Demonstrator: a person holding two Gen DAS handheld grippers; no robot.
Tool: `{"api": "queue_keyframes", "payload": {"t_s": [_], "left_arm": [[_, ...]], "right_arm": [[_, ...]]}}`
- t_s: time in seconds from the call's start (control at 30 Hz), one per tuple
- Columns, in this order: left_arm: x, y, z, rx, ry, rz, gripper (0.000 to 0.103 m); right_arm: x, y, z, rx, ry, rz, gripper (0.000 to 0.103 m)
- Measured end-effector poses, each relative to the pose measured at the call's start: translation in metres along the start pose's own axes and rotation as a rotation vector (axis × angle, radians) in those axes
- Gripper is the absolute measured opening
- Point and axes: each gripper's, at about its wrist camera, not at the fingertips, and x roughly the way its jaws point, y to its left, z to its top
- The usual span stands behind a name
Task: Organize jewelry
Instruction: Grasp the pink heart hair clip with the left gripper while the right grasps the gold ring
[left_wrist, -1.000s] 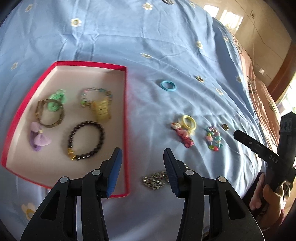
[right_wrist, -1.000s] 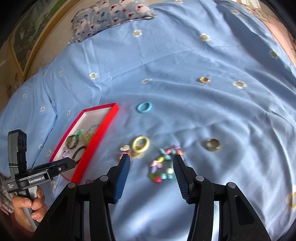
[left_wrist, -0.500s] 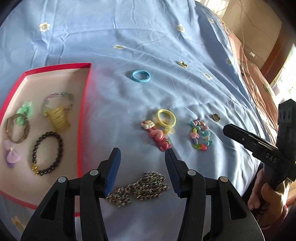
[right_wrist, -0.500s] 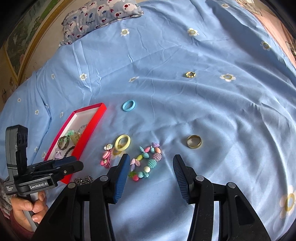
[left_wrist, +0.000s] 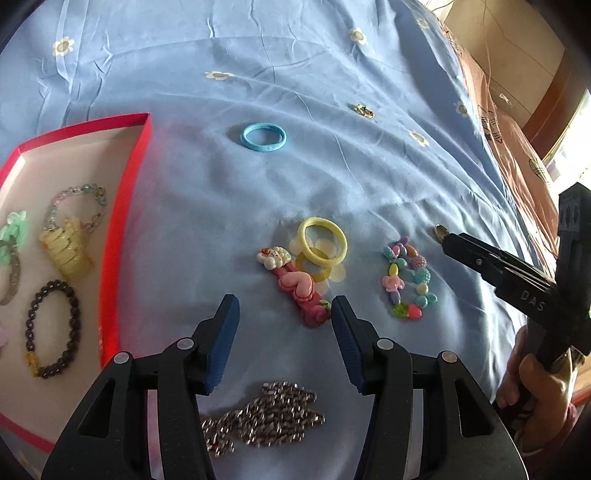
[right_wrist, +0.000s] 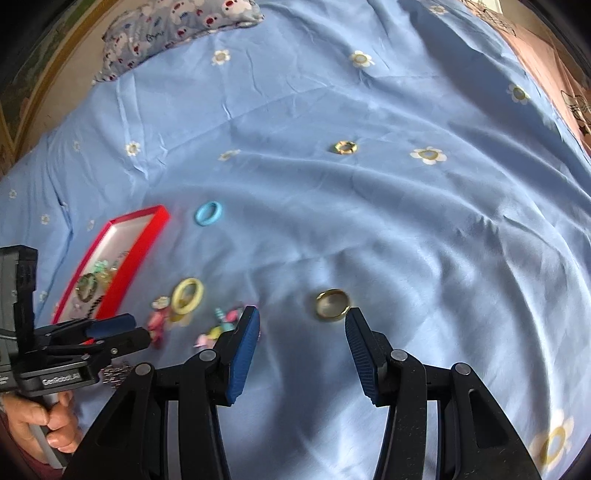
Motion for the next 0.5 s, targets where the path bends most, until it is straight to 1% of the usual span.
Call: {"api": "queue_keyframes", "payload": {"t_s": [0.13, 0.17, 0.2, 0.23, 0.27, 0.3, 0.37, 0.43, 0.5], "left_arm": [[0.008, -0.002, 0.003, 0.026, -0.011, 0.007, 0.049], [0.010, -0.002, 0.002, 0.028, -0.012, 0.007, 0.042], [0.011, -0.002, 0.002, 0.033, -0.013, 0.013, 0.034], [0.012, -0.001, 0.002, 0.037, -0.015, 0.019, 0.032], [0.012, 0.000, 0.002, 0.037, -0.019, 0.018, 0.025], [0.012, 0.002, 0.002, 0.035, -0.024, 0.014, 0.018], [0.011, 0.007, 0.002, 0.023, -0.025, 0.000, 0.015], [0.009, 0.011, 0.001, 0.008, -0.028, -0.019, 0.015], [0.006, 0.014, -0.001, 0.004, -0.034, -0.018, 0.015]], "right_arm": [[0.015, -0.002, 0.003, -0.016, 0.013, -0.039, 0.048], [0.018, -0.002, 0.003, -0.022, 0.015, -0.048, 0.048], [0.021, 0.000, 0.003, -0.036, 0.015, -0.065, 0.042], [0.023, 0.001, 0.003, -0.052, 0.014, -0.087, 0.034], [0.023, 0.002, 0.002, -0.060, 0.011, -0.096, 0.031], [0.023, 0.002, 0.002, -0.062, 0.008, -0.096, 0.023], [0.021, 0.002, 0.001, -0.062, 0.002, -0.093, 0.023], [0.017, 0.002, 0.001, -0.063, -0.006, -0.083, 0.023], [0.013, 0.004, 0.001, -0.060, -0.013, -0.067, 0.023]]}}
